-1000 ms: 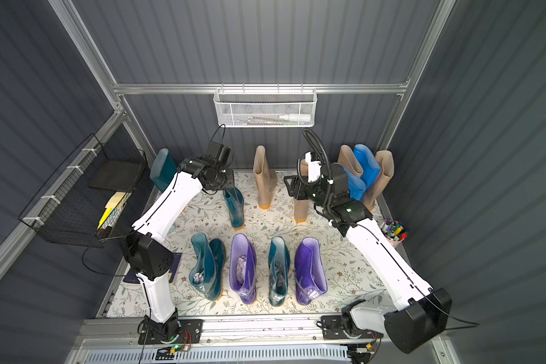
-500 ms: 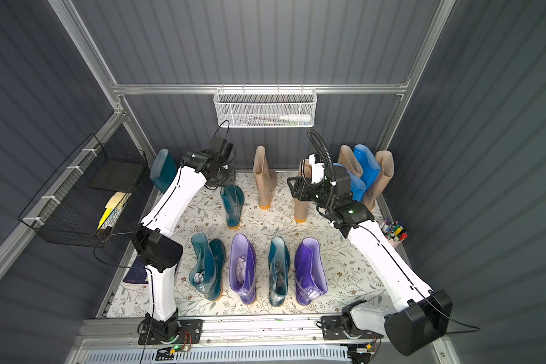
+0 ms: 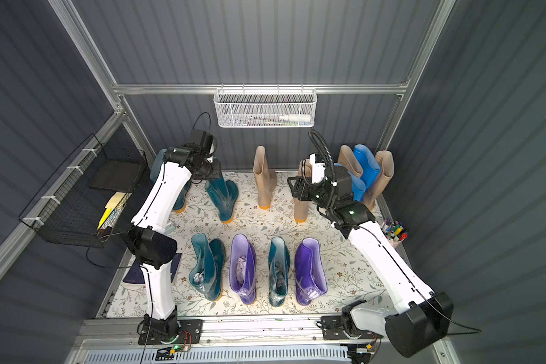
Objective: Match and arrange rain boots in pairs
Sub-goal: Pick up the rain boot at the center of the board, then pair a pair of rain boots at the corner of the board.
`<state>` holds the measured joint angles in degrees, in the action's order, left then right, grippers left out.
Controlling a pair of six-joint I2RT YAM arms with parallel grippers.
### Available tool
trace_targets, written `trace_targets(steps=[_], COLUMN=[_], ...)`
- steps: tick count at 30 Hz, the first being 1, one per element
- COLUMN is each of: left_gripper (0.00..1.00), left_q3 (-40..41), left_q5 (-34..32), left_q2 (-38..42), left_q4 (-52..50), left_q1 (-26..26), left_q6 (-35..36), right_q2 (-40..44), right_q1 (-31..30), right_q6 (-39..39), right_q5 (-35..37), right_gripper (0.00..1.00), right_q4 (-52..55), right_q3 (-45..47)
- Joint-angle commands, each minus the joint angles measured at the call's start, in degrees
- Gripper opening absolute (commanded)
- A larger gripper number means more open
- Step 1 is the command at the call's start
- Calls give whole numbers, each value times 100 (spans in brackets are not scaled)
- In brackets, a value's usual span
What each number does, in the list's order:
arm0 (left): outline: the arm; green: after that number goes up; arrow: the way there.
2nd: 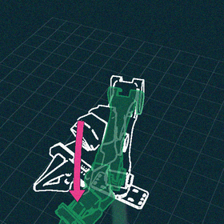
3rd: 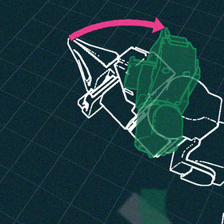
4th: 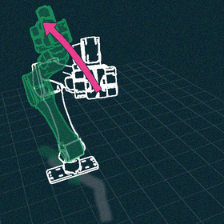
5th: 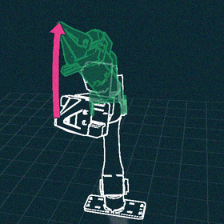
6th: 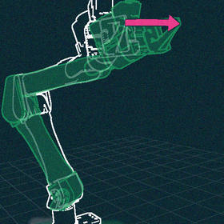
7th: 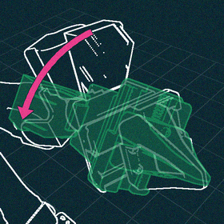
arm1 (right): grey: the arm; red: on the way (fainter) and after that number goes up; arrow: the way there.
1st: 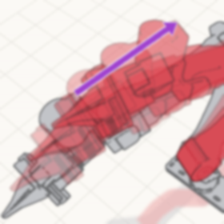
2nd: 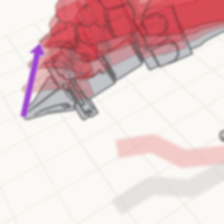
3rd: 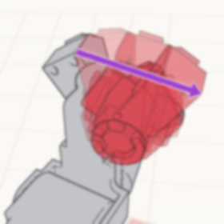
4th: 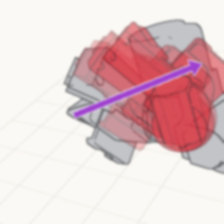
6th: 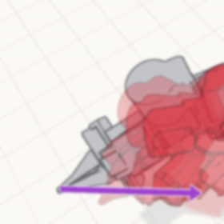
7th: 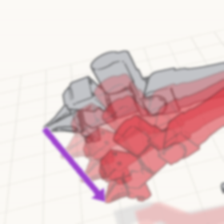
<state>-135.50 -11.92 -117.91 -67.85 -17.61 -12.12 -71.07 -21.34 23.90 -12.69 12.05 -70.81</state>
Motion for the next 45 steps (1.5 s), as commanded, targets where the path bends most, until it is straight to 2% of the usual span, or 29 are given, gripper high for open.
trace_targets(steps=[1, 10, 22, 27, 33, 45], left_gripper=[0, 0, 0, 0, 0, 0], left_q3=[-284, -396, -367, -573, -381, -56], left_q5=[-37, -242, 258, 212, 126, 252], left_q2=[313, 299, 72, -217, -364, -378], left_q4=[449, 763, 1491, 1470, 1564, 1752], left_q1=[174, 575, 1256, 1394, 1551, 1673], left_q6=[343, 681, 1213, 1464, 1649, 1604], right_q2=[10, -140, -180, -179, -162, -154], right_q1=[25, 16, 18, 16, 16, 14], right_q6=[99, 137, 45, 88, 97, 99], right_q5=[-74, -128, -64, -101, -102, -100], right_gripper=[65, 64, 63, 63, 63, 63], right_q4=[-81, -19, 173, 157, 173, 187], right_q3=[-38, -100, -158, -145, -120, -69])
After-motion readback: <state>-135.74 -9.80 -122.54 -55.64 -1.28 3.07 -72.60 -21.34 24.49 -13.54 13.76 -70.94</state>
